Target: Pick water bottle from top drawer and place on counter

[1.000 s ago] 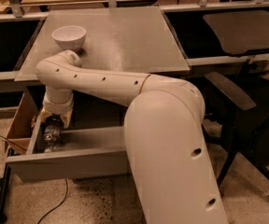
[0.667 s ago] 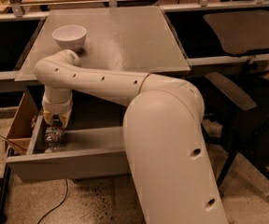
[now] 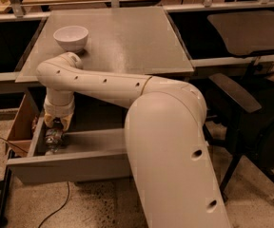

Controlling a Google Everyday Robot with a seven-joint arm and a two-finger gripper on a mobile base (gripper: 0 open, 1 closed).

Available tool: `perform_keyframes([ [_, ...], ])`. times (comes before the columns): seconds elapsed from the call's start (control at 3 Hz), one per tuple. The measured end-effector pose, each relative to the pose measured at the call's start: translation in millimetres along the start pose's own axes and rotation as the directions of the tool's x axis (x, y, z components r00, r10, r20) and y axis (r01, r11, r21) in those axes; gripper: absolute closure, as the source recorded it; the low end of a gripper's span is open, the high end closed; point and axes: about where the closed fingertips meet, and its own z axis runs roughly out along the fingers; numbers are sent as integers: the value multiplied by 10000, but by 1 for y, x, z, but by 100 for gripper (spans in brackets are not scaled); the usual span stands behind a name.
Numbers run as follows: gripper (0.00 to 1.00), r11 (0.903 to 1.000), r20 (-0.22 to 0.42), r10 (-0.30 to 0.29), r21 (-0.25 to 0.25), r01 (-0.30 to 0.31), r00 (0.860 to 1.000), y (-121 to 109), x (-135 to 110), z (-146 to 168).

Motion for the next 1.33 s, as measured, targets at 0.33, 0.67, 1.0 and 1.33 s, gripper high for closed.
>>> perform_keyframes([
  [0.33,48,10000,80,-8,24,7,10000,-1,-1,1],
  [0.67,50,10000,161,-45,57,44,9999,-2,-2,3],
  [1.0,74,9999,272,-106,133,103,9996,-1,-4,13],
  [1.33,97,9999,-38,-50,156,51,10000,5,-7,0],
])
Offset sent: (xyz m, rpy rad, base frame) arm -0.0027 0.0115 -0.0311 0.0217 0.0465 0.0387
